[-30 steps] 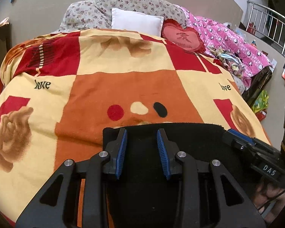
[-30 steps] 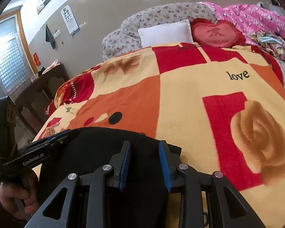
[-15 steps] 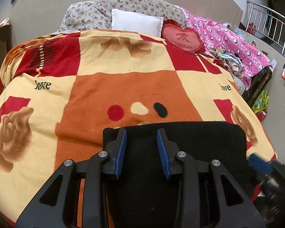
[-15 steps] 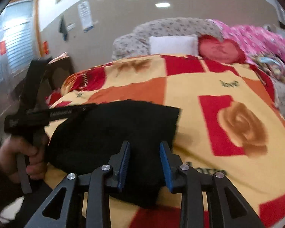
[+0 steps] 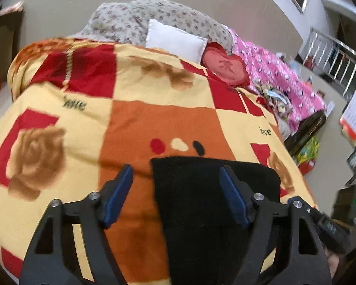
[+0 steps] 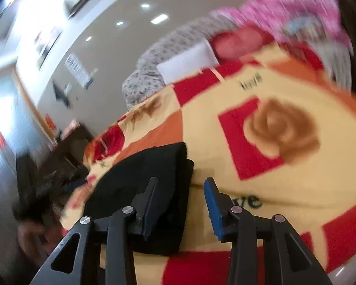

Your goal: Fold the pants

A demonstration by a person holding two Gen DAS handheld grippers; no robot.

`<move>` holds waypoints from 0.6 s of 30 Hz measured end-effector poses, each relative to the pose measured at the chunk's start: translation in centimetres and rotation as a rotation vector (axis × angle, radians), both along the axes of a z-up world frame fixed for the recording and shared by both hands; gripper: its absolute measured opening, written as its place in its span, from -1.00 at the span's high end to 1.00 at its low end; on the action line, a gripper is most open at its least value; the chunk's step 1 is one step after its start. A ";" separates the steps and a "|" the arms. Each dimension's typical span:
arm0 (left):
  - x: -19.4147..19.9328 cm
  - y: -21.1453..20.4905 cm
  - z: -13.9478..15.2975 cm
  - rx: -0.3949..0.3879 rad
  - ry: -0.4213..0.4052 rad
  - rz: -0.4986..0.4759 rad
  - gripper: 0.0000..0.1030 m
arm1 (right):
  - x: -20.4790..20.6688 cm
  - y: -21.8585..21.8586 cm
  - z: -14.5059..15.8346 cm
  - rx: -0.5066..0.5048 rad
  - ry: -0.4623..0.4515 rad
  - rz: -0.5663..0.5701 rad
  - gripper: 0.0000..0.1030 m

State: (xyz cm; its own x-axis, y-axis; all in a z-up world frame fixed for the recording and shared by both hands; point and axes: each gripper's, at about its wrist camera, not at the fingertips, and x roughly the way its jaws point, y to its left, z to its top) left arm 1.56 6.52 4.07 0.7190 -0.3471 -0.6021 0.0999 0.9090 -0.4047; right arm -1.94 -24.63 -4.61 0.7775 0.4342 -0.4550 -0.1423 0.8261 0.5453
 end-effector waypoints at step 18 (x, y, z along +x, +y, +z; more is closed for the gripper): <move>0.4 -0.9 -3.9 -0.225 0.140 -0.104 -0.03 | 4.6 2.4 -1.9 0.115 0.210 0.221 0.09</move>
